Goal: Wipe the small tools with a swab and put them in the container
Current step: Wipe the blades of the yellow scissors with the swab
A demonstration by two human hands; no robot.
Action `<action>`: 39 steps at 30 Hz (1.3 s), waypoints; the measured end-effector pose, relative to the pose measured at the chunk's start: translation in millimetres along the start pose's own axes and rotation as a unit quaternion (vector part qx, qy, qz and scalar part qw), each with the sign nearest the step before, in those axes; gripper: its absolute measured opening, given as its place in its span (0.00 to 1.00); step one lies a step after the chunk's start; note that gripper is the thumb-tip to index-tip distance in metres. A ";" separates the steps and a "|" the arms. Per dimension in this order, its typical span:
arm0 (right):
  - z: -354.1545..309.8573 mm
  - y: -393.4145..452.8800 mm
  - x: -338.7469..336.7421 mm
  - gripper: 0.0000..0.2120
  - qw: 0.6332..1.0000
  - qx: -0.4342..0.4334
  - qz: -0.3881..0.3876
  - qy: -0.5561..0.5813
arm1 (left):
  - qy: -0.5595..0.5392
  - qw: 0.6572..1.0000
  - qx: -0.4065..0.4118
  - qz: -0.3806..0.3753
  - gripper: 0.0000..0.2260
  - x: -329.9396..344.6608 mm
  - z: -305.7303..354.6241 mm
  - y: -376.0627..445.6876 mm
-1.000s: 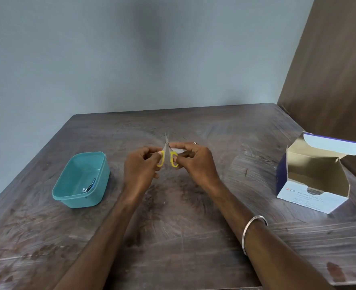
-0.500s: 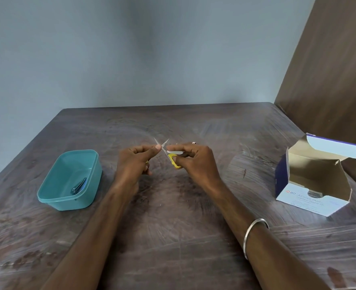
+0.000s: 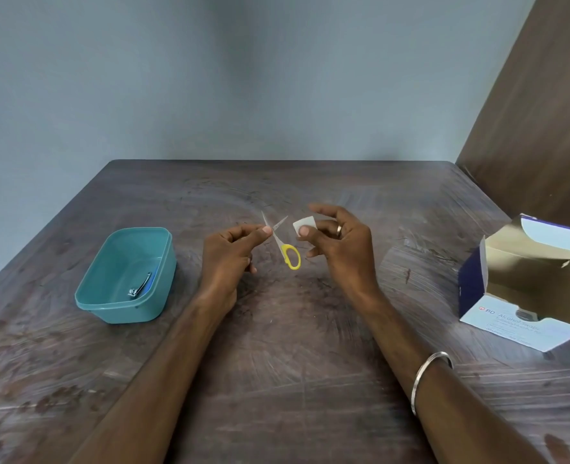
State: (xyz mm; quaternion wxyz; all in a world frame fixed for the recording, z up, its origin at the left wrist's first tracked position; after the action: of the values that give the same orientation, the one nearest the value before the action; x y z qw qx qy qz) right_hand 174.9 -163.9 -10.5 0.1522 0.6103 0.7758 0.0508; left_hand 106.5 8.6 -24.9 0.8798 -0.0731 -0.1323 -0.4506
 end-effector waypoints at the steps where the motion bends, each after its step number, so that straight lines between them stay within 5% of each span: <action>1: 0.3 0.1 0.5 0.11 1.000 0.002 -0.003 0.005 | -0.003 1.000 0.002 -0.002 0.03 -0.1 -0.9 -0.8; 5: 1.6 -1.5 4.3 0.03 1.000 0.003 -0.020 0.001 | -0.003 1.000 0.009 -0.015 0.03 1.1 -3.4 -2.7; 16: 7.2 -0.3 8.3 0.13 0.999 -0.007 -0.014 -0.039 | 0.033 0.995 0.044 -0.084 0.05 14.2 1.6 -12.9; 20: 12.9 1.0 9.1 0.05 0.993 0.009 -0.033 -0.113 | 0.035 0.994 0.051 -0.085 0.04 13.5 2.3 -12.1; 23: 12.5 -0.9 13.1 0.09 0.987 -0.007 -0.038 -0.158 | 0.039 0.994 0.052 -0.086 0.04 12.9 2.6 -11.3; 33: 10.5 -3.6 14.2 0.14 0.992 0.024 -0.015 -0.120 | 0.057 0.991 0.072 -0.101 0.07 20.6 4.8 -17.1; 39: 4.2 -6.1 8.2 0.07 0.996 0.043 -0.012 -0.083 | 0.066 0.991 0.075 -0.086 0.05 17.3 5.3 -16.9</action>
State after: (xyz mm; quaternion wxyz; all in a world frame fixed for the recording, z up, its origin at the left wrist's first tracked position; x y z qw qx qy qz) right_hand 168.8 -158.0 -17.5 0.1901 0.6089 0.7693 -0.0357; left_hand 101.6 -13.3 -14.5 0.8474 0.0354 -0.1130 -0.5176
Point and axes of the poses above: each hand's wrist, its own y-axis towards the middle knuckle, its own x-axis out of the palm, z = x × y, the point moved 4 cm from there along y, towards the middle knuckle, and after that the axes turned 14 degrees about -y, right-handed, at the moved point
